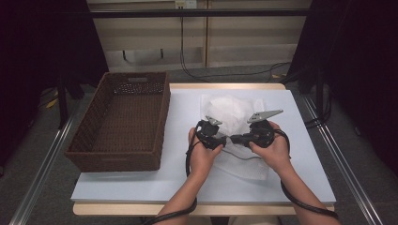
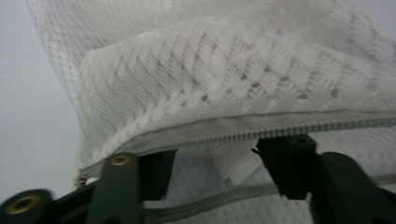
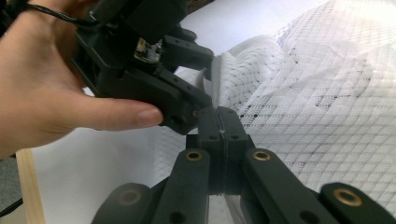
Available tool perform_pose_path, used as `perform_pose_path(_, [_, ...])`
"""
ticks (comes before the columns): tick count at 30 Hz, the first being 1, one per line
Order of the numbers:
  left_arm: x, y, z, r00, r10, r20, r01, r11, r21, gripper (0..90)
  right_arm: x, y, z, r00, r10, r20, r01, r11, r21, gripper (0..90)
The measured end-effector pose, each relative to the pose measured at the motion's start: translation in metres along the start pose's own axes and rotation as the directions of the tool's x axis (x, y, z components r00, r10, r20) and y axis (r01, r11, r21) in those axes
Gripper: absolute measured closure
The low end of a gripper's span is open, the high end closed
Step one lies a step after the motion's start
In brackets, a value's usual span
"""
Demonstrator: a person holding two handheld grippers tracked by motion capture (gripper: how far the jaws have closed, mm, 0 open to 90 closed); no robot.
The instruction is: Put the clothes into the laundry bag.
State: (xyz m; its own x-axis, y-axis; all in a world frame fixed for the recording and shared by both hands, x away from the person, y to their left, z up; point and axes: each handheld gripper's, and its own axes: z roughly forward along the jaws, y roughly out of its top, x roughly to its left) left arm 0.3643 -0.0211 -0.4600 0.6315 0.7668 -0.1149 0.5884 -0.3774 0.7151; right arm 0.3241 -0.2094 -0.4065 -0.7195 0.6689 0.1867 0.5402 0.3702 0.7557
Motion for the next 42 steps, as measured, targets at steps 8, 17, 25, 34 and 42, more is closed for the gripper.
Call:
perform_pose_path(8, [-0.006, -0.009, -0.02, 0.9986, 0.053, -0.001, -0.053, 0.9958, 0.075, 30.1, -0.001, 0.0, 0.0, 1.0, 0.004, -0.003, -0.004, 1.0, 0.001, 90.0])
perform_pose_path(17, [-0.007, -0.03, -0.018, 0.9975, 0.061, 0.037, -0.066, 0.9838, 0.166, 33.1, 0.0, -0.001, 0.002, 1.0, 0.005, 0.001, -0.005, 1.0, 0.013, 90.0])
perform_pose_path(25, [-0.013, -0.033, -0.017, 0.9919, 0.127, -0.003, -0.124, 0.9761, 0.178, 39.8, 0.0, -0.001, 0.003, 1.0, 0.004, 0.001, -0.004, 1.0, 0.014, 90.0])
perform_pose_path(34, [-0.018, -0.028, -0.022, 0.9919, 0.127, 0.004, -0.125, 0.9665, 0.224, 72.8, 0.001, -0.001, 0.002, 1.0, 0.002, 0.002, -0.002, 1.0, 0.013, 90.0])
perform_pose_path(42, [-0.013, -0.035, -0.038, 0.9905, -0.028, 0.134, -0.013, 0.9555, 0.295, 89.0, -0.001, -0.003, -0.003, 1.0, -0.009, 0.003, 0.009, 1.0, 0.022, 90.0])
